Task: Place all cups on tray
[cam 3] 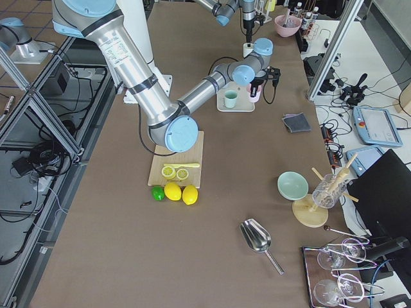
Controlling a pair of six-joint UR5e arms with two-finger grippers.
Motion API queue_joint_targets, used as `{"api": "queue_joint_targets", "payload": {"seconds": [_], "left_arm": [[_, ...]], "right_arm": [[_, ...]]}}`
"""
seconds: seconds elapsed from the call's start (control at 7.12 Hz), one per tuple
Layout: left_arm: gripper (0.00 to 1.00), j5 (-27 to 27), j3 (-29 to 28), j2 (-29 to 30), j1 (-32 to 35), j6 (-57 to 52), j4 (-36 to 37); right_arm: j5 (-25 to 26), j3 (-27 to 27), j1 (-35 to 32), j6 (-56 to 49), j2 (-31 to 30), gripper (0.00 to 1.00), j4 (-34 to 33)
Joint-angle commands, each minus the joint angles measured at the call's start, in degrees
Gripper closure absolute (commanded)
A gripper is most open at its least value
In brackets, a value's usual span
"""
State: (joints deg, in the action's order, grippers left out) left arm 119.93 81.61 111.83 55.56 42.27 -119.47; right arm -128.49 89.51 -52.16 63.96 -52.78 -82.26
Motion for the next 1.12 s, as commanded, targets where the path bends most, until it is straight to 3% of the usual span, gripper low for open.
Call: {"api": "queue_joint_targets", "payload": {"seconds": [0.0, 0.14, 0.42, 0.7, 0.98], "left_arm": [[0.59, -1.2, -0.2, -0.1, -1.8, 0.1, -0.3], [1.00, -1.2, 0.2, 0.0, -1.8, 0.2, -0.2], [1.00, -0.2, 2.1, 1.9, 0.2, 0.2, 3.6], [1.00, 2.7, 8.1, 7.4, 1.3, 3.7, 16.7], [1.00, 2.4, 8.0, 12.2, -2.0, 13.4, 17.0]], "right_arm": [[3.0, -0.3, 2.6, 0.8, 0.6, 1.00, 0.0], [4.3, -0.7, 3.8, 3.7, 1.6, 1.00, 0.1], [4.8, -2.9, 4.7, 4.3, 3.9, 1.00, 0.2], [7.8, -4.2, 6.8, 5.0, 4.1, 1.00, 0.6], [10.4, -7.2, 8.8, 5.0, 5.2, 1.00, 0.9]]}}
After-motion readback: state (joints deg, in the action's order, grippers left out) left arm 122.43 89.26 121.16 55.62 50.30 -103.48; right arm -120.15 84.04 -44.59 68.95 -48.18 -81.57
